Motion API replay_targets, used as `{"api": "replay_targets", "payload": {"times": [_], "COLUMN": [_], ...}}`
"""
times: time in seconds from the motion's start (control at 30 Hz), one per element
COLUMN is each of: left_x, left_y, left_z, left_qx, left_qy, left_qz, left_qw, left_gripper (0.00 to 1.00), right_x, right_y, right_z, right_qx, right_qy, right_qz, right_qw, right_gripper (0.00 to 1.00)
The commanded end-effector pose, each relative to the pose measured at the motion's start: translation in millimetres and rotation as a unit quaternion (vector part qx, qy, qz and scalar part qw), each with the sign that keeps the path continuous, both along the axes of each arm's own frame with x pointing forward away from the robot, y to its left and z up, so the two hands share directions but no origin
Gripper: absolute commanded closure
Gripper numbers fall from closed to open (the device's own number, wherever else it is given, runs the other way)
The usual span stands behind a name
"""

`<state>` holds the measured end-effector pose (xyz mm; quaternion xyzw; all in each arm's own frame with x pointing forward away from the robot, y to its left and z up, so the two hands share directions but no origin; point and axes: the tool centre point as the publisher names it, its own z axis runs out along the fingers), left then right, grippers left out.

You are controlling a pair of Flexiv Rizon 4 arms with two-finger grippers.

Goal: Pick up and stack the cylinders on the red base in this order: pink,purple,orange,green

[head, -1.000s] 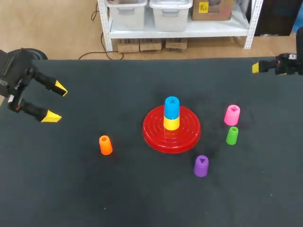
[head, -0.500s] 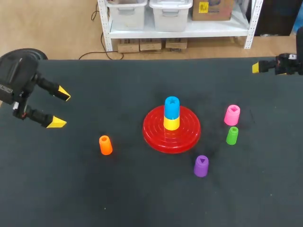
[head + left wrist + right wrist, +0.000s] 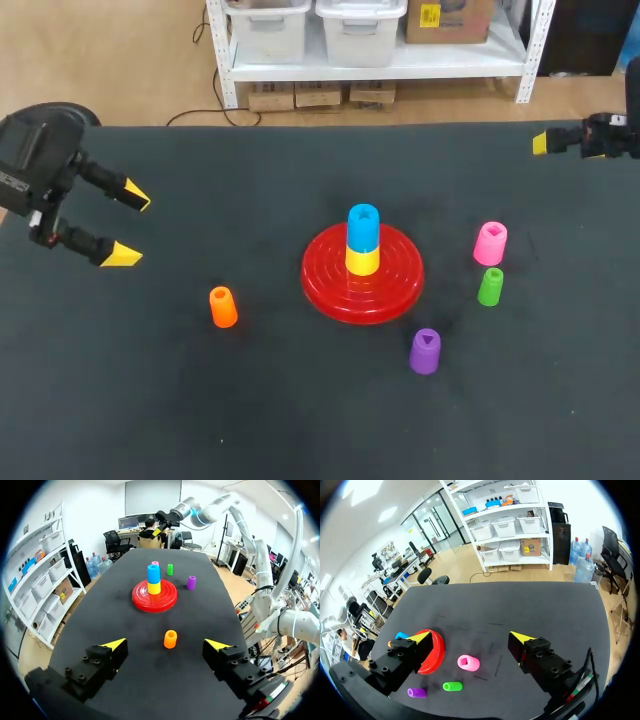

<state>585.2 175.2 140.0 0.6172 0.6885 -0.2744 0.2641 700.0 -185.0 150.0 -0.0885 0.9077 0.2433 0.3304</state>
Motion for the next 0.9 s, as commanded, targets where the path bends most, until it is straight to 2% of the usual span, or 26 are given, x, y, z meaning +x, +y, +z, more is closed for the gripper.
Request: {"api": "replay_targets", "payload": {"times": [0.03, 0.13, 0.33, 0.6, 0.9], "left_x": [0.4, 0.4, 0.4, 0.4, 0.4], "left_y": [0.7, 0.7, 0.7, 0.7, 0.7], "left_z": [-0.5, -0.5, -0.5, -0.5, -0.5], "left_qx": [-0.001, -0.001, -0.001, -0.001, -0.001], "left_qy": [0.000, 0.000, 0.000, 0.000, 0.000], "left_qz": [-0.001, -0.001, -0.001, -0.001, -0.001], "left_qw": [1.000, 1.000, 1.000, 1.000, 1.000], "left_gripper": [0.00, 0.00, 0.00, 0.00, 0.00], "right_x": [0.0, -4.6, -15.3, -22.9, -32.4], "right_y": [-0.4, 9.7, 43.7, 61.1, 64.0], "right_z": [5.3, 16.2, 13.8, -7.2, -39.8], "right_qx": [-0.017, -0.057, -0.121, -0.189, -0.214], "right_qy": [0.006, 0.018, 0.058, 0.102, 0.150], "right_qz": [0.001, 0.015, 0.060, 0.076, 0.072], "right_qw": [1.000, 0.998, 0.989, 0.974, 0.963], "right_gripper": [0.00, 0.00, 0.00, 0.00, 0.00]}}
